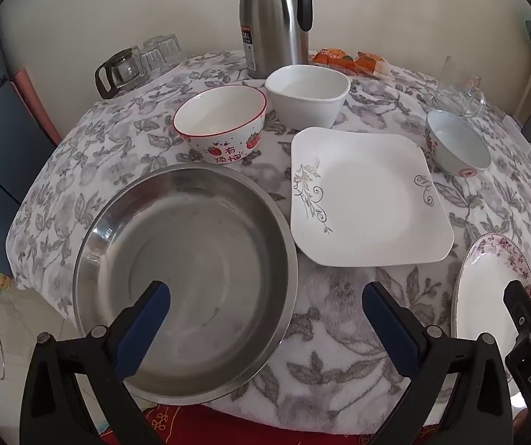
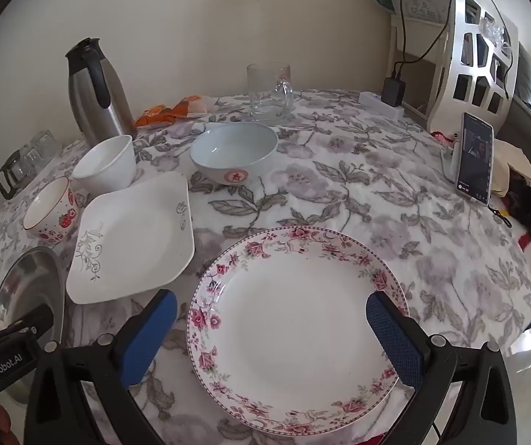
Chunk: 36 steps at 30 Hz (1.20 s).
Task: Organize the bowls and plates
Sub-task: 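Move both tools toward the table, the left tool toward the steel basin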
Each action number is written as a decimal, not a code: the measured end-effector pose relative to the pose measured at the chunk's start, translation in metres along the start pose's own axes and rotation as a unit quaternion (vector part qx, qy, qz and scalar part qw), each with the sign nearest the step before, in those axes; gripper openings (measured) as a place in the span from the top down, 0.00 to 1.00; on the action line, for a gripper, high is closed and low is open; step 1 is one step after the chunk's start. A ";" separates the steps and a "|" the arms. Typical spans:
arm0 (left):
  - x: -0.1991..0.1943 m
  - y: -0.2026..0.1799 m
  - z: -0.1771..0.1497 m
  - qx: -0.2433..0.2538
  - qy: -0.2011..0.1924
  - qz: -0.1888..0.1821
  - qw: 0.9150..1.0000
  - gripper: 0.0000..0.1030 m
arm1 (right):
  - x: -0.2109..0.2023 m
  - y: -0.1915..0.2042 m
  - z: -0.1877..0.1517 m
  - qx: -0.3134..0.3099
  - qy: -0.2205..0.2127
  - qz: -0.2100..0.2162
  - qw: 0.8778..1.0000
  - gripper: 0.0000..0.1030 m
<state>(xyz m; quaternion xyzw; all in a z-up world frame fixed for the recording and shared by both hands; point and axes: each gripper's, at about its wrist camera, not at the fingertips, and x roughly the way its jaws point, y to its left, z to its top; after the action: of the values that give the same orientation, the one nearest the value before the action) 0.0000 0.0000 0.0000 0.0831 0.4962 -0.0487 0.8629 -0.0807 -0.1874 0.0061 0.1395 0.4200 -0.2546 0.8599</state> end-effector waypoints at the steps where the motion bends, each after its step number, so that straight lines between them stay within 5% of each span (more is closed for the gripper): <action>1: 0.000 0.000 0.000 0.000 -0.001 0.000 1.000 0.00 | 0.000 0.001 0.000 -0.001 0.000 0.000 1.000 0.00; 36: 0.016 0.008 -0.009 0.005 0.060 0.050 0.997 0.00 | 0.004 -0.003 -0.006 0.000 0.012 -0.014 1.000 0.00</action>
<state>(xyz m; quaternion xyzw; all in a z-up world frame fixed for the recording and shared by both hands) 0.0014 0.0094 -0.0180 0.1150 0.5422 -0.0032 0.8323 -0.0841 -0.1890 -0.0010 0.1369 0.4322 -0.2653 0.8509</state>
